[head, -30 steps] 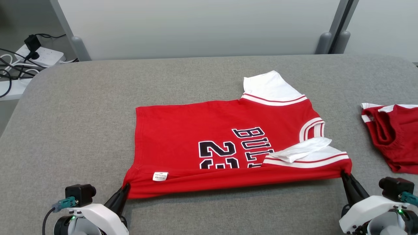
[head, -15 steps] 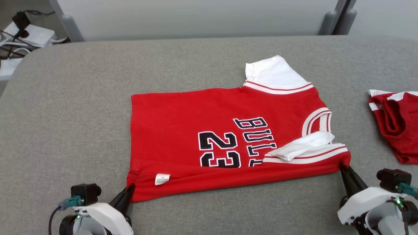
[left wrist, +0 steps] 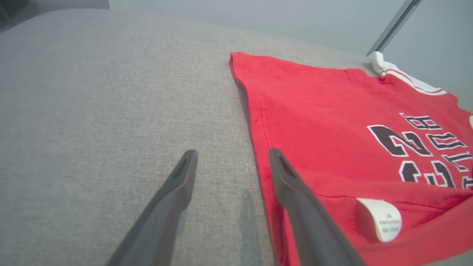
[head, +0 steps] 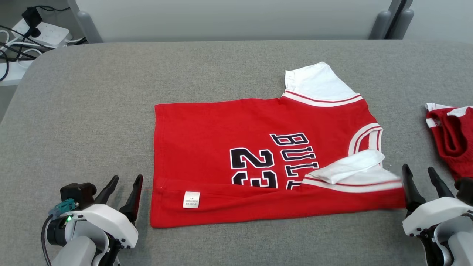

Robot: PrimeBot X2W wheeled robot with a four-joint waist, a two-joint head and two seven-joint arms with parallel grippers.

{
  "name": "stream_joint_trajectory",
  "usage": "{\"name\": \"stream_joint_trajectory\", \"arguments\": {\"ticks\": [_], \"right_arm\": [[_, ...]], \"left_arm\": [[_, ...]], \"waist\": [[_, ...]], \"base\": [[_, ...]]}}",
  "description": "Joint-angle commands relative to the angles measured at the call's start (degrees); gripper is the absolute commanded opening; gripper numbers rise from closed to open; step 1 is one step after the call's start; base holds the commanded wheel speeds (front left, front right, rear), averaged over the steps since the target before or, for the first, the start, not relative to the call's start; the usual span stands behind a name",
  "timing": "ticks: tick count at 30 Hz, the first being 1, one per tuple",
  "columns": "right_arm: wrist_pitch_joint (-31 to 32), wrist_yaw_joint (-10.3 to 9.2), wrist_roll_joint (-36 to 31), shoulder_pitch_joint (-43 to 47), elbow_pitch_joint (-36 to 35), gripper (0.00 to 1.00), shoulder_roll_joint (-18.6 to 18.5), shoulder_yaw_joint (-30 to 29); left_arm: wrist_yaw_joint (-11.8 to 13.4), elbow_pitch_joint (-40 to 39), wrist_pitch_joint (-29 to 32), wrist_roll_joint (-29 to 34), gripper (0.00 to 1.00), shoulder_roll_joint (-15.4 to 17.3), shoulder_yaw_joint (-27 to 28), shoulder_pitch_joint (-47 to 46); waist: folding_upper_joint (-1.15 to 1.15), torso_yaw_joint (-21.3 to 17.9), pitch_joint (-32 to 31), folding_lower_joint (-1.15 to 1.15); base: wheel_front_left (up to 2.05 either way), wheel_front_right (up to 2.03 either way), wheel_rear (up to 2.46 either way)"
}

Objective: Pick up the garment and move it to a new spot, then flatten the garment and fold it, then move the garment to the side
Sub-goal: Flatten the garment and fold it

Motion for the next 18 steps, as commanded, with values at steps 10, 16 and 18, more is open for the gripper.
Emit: {"name": "stream_joint_trajectory", "arguments": {"ticks": [10,16,18], "right_arm": [[-0.36,0.0,-8.59,1.59,-11.17,1.0,2.68,-5.24],[-0.36,0.0,-11.91,2.45,-17.3,1.0,4.7,-7.7],[-0.36,0.0,-12.61,2.13,-18.35,1.0,5.17,-8.03]], "left_arm": [[2.44,-10.53,-0.35,13.27,1.0,-3.12,15.97,5.81],[1.89,-13.45,-0.35,19.26,1.0,-5.82,21.17,7.67],[1.56,-13.88,-0.35,20.8,1.0,-6.31,22.36,7.15]], "waist": [[0.0,-0.22,-2.01,0.0],[0.0,-0.39,-1.3,0.0],[0.0,-0.39,-0.54,0.0]], "base": [[0.0,0.0,0.0],[0.0,0.0,0.0],[0.0,0.0,0.0]]}}
